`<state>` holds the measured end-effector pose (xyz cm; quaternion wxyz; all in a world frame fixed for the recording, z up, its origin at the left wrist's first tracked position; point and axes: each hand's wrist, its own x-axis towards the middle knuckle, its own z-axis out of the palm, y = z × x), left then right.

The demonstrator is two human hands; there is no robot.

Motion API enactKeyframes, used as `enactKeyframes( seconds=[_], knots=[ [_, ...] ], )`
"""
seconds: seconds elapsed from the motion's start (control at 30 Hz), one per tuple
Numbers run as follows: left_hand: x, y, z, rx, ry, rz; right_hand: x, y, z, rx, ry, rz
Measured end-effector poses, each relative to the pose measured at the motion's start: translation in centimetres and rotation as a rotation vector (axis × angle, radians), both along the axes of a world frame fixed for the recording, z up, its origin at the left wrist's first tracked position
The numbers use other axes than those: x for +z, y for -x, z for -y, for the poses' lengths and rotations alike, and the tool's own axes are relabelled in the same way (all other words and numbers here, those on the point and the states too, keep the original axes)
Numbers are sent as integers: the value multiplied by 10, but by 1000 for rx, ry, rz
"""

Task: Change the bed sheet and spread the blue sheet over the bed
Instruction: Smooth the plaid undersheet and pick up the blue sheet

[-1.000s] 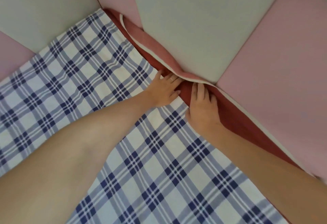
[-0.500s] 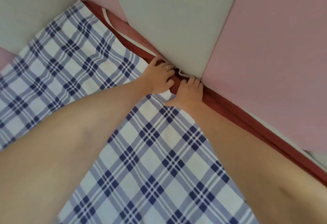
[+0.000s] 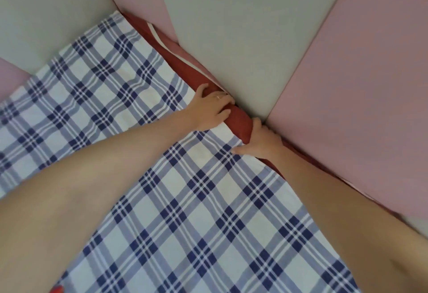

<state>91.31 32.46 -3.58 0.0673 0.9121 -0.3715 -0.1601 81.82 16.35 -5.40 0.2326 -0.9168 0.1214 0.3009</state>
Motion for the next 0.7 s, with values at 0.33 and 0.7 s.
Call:
enactKeyframes(
  seconds=[0.33, 0.7],
  knots=[
    [-14, -8, -162, 1291, -121, -392, 41, -29, -59, 278, 460, 358],
    [-26, -17, -170, 1136, -251, -585, 3, -174, -159, 367, 297, 554]
  ],
)
